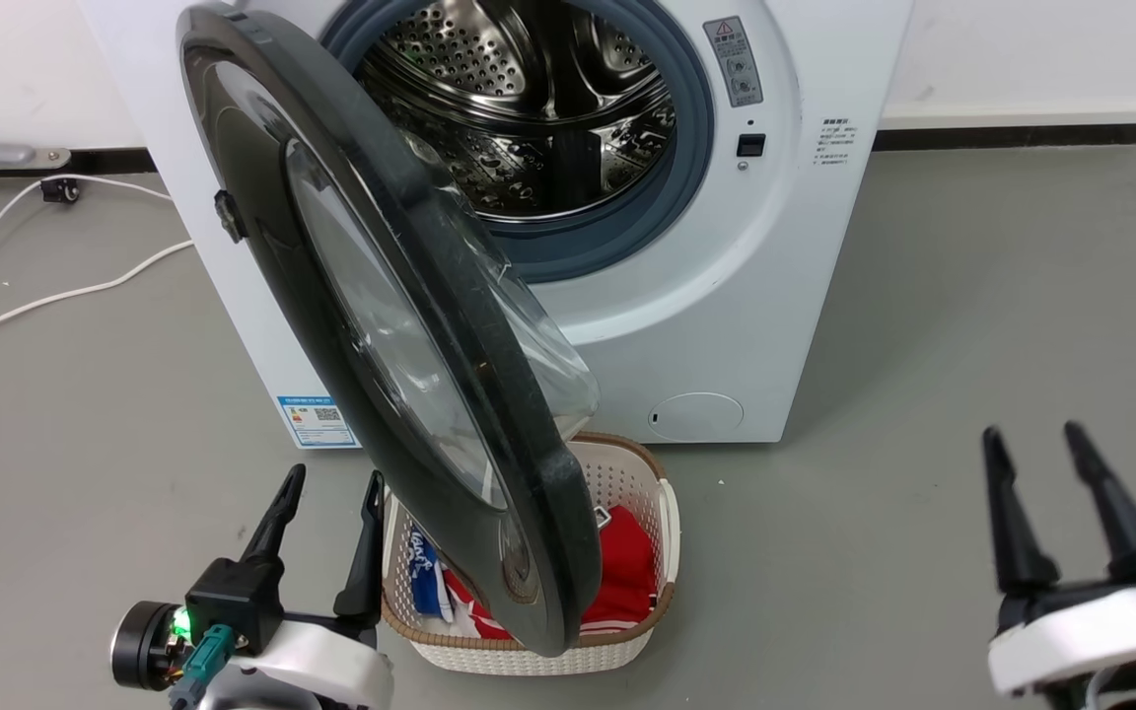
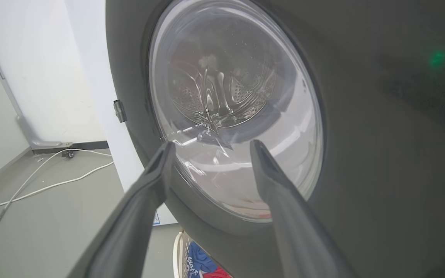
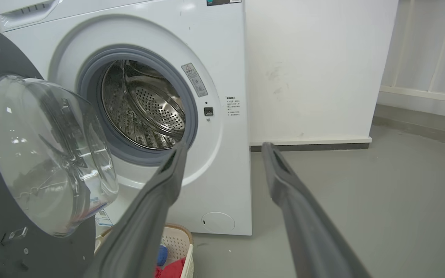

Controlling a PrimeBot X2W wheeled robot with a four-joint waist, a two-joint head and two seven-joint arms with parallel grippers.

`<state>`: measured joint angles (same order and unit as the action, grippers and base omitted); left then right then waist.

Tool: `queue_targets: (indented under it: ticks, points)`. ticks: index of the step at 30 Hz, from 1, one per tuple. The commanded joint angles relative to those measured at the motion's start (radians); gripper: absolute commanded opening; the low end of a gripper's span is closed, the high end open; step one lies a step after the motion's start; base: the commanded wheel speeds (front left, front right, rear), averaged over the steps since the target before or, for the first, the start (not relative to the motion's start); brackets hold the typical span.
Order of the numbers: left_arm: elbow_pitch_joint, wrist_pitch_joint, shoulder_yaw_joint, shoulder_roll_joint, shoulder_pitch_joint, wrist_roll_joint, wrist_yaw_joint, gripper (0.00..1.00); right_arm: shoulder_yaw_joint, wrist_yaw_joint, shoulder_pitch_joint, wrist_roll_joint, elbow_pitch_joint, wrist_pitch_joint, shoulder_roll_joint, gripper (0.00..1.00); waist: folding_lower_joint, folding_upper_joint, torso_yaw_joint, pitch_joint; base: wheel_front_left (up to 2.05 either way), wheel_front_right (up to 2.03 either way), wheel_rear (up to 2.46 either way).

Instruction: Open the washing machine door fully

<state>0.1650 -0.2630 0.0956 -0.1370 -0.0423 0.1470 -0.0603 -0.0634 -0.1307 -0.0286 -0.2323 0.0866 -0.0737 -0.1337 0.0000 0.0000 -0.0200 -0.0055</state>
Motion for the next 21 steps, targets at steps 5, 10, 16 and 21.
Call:
queue_targets:
  ticks: [5,10,16,21]
  points:
    - [0.011,-0.002,0.011,-0.005,0.014,0.004,0.002,1.0,0.003,0.0,-0.05,0.029,-0.02,0.018,0.042,1.0,0.0,0.0,0.003,-0.009,0.0,0.0,0.0]
    - [0.02,0.001,0.016,-0.008,0.016,0.006,0.004,1.0,0.014,0.0,-0.06,0.043,-0.054,0.01,0.056,1.0,0.0,0.0,0.002,-0.015,0.0,0.0,0.0]
    - [0.024,0.002,0.019,-0.008,0.014,0.014,0.011,1.0,0.023,0.0,-0.048,0.047,-0.076,0.006,0.059,1.0,0.0,0.0,0.0,-0.015,0.0,0.0,0.0]
    - [0.027,0.007,0.023,-0.012,0.011,0.01,0.018,1.0,0.028,0.0,-0.037,0.056,-0.083,0.005,0.051,1.0,0.0,0.0,0.001,-0.013,0.0,0.0,0.0]
